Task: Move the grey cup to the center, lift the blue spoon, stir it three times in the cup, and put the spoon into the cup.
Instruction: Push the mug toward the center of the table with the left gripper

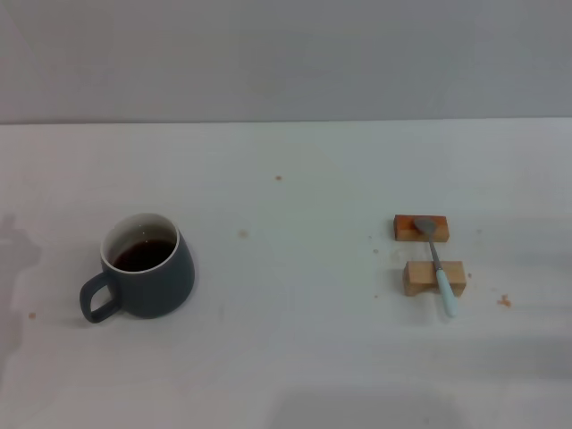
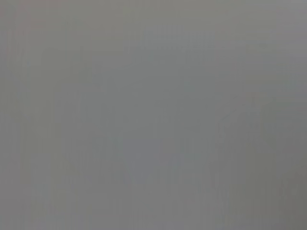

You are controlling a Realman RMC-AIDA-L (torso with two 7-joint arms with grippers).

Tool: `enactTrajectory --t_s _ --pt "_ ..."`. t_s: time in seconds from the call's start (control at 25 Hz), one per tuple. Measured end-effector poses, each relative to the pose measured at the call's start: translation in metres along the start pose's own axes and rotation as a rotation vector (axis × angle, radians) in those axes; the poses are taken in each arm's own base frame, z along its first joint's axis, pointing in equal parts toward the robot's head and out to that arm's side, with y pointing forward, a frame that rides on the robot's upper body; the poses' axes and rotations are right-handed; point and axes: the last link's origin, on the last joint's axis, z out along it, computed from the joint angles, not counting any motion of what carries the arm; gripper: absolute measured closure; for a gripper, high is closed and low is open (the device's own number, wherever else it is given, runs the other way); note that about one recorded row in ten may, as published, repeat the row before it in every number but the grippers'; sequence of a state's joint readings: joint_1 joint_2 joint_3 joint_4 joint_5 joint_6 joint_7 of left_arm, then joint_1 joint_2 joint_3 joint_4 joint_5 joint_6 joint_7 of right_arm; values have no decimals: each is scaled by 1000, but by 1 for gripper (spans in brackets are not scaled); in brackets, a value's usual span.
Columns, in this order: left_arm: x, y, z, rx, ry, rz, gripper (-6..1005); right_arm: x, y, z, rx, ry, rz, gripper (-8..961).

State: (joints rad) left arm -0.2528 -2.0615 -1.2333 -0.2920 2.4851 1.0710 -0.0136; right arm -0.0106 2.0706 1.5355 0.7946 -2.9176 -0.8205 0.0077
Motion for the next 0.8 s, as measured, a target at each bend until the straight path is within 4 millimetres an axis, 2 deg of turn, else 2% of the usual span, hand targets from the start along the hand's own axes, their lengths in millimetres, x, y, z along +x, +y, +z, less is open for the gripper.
enactTrajectory --t_s 0.28,0.44,0.68,0.8 --pt "2 -9 -2 16 18 -103 987 0 1 1 -3 -1 1 744" --pt "2 -11 -3 22 16 -97 979 -1 2 1 -4 -3 2 744" --pt "1 -12 -5 37 15 -85 782 -1 -2 10 28 49 40 743" --pt "0 -14 -7 44 16 -87 636 -4 -4 11 41 44 55 743"
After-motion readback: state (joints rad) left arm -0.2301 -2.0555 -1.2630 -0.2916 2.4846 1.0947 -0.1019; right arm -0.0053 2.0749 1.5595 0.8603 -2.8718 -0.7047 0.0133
